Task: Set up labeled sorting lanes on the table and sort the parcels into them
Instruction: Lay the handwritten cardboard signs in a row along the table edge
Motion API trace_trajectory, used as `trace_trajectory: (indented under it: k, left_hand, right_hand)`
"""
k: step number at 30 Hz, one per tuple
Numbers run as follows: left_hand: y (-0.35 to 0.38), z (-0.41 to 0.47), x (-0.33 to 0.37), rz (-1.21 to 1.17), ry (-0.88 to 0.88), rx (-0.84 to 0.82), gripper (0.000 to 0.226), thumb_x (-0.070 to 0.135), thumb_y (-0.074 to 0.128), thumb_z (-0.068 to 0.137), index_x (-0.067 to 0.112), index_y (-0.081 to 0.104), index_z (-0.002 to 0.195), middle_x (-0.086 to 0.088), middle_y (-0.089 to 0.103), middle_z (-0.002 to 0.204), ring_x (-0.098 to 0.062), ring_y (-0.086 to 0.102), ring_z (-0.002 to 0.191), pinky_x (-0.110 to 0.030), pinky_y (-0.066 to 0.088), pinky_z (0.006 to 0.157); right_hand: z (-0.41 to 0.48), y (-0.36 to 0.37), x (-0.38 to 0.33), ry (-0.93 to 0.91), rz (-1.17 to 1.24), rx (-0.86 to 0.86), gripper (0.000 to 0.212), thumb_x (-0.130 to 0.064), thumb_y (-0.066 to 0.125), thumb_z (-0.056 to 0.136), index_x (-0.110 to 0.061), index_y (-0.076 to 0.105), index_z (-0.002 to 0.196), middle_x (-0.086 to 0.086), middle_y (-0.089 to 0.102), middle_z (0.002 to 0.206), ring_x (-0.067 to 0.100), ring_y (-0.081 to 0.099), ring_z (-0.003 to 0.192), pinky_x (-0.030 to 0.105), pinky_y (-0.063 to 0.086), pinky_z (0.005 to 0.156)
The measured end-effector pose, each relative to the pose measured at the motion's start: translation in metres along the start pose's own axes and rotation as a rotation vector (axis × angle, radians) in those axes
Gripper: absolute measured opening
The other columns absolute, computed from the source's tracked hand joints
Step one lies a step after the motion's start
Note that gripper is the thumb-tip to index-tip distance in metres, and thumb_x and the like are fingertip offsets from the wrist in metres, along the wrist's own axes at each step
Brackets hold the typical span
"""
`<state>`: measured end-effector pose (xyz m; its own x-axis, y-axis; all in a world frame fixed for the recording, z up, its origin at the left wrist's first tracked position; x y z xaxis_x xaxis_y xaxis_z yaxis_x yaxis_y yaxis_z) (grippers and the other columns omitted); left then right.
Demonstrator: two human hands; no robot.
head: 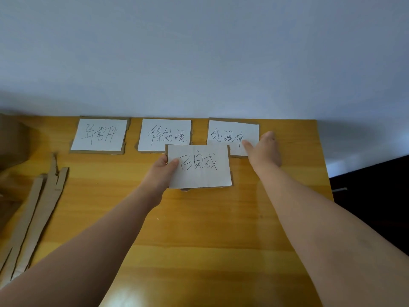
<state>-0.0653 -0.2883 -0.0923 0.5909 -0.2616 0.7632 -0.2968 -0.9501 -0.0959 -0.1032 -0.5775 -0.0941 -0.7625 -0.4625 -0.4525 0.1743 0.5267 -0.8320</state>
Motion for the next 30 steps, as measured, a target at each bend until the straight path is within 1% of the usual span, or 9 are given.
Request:
trace_trajectory:
  k: [3,6,9,12,15,18,20,24,30]
  left_hand:
    - [0.004,-0.008,0.002,-0.018,0.002,-0.014,0.027,0.020,0.044,0.101,0.017,0.050,0.126,-0.007,0.061,0.125,-0.031,0.059,0.112,-0.056,0.050,0.092]
    - [0.010,-0.020,0.003,-0.007,0.033,0.007,0.026,0.018,0.045,0.100,0.018,0.049,0.126,-0.006,0.059,0.125,-0.031,0.058,0.112,-0.054,0.051,0.092]
    - [0.021,-0.038,0.005,0.008,0.078,0.022,0.027,0.018,0.050,0.098,0.015,0.051,0.125,-0.007,0.061,0.124,-0.031,0.061,0.110,-0.053,0.053,0.089]
    - [0.030,-0.048,0.013,0.011,0.122,0.053,0.024,0.016,0.054,0.096,0.014,0.052,0.119,-0.007,0.063,0.119,-0.028,0.062,0.108,-0.050,0.053,0.091]
    - [0.048,-0.062,0.015,0.008,0.144,0.059,0.025,0.016,0.057,0.095,0.015,0.048,0.118,-0.006,0.065,0.117,-0.027,0.062,0.107,-0.049,0.052,0.092]
    - [0.070,-0.072,0.015,-0.003,0.152,0.036,0.022,0.015,0.056,0.095,0.013,0.047,0.115,-0.006,0.065,0.116,-0.026,0.062,0.106,-0.043,0.055,0.080]
    - [0.085,-0.075,0.016,-0.005,0.157,0.015,0.020,0.014,0.056,0.095,0.014,0.046,0.112,-0.006,0.065,0.116,-0.025,0.062,0.103,-0.032,0.052,0.067]
    - [0.119,-0.074,0.024,0.033,0.176,-0.037,0.020,0.014,0.055,0.096,0.013,0.045,0.113,-0.007,0.064,0.113,-0.021,0.062,0.096,-0.026,0.049,0.060]
    - [0.154,-0.061,0.032,0.415,0.259,-0.097,0.027,0.025,0.052,0.096,0.017,0.048,0.121,-0.002,0.059,0.107,-0.022,0.061,0.095,-0.040,0.054,0.085]
  right_hand:
    - [-0.013,-0.008,-0.002,-0.102,0.123,-0.051,0.047,-0.045,0.053,0.094,-0.010,0.044,0.124,0.004,0.055,0.120,0.018,0.053,0.090,0.033,0.043,0.069]
    - [-0.029,-0.014,0.007,-0.145,0.257,-0.159,0.041,-0.045,0.048,0.096,-0.013,0.048,0.121,0.004,0.057,0.115,0.019,0.059,0.088,0.040,0.055,0.076]
    - [-0.050,-0.024,0.021,-0.144,0.384,-0.272,0.040,-0.045,0.050,0.095,-0.014,0.049,0.120,0.002,0.055,0.113,0.012,0.057,0.087,0.036,0.059,0.075]
    - [-0.065,-0.023,0.029,-0.105,0.511,-0.406,0.040,-0.047,0.056,0.092,-0.015,0.051,0.116,0.005,0.057,0.115,0.015,0.059,0.098,0.032,0.056,0.080]
    - [-0.083,-0.027,0.046,-0.034,0.650,-0.462,0.038,-0.041,0.063,0.089,-0.014,0.054,0.114,0.011,0.062,0.116,0.018,0.064,0.094,0.031,0.058,0.075]
    - [-0.091,-0.036,0.065,-0.015,0.712,-0.436,0.027,-0.029,0.070,0.087,-0.017,0.054,0.105,0.013,0.061,0.117,0.026,0.064,0.105,0.031,0.060,0.071]
    - [-0.094,-0.042,0.076,0.007,0.751,-0.433,0.026,-0.021,0.071,0.087,-0.017,0.052,0.105,0.009,0.063,0.112,0.024,0.066,0.095,0.030,0.060,0.068]
    - [-0.089,-0.055,0.094,0.019,0.820,-0.322,0.028,-0.013,0.065,0.091,-0.016,0.047,0.112,0.007,0.062,0.113,0.022,0.066,0.085,0.027,0.056,0.061]
    - [-0.047,-0.078,0.133,0.170,0.815,-0.025,0.026,-0.013,0.047,0.099,-0.008,0.043,0.124,0.007,0.055,0.115,0.018,0.061,0.083,0.023,0.050,0.058]
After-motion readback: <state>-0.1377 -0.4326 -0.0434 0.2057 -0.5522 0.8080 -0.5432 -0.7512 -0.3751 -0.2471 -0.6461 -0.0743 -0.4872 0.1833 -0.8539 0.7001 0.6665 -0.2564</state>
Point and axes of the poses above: each hand's wrist, its own z-axis towards the middle knuckle, its own y-axis out of the palm, x = y × z, the point moved 7 cm from there along z, towards the middle knuckle
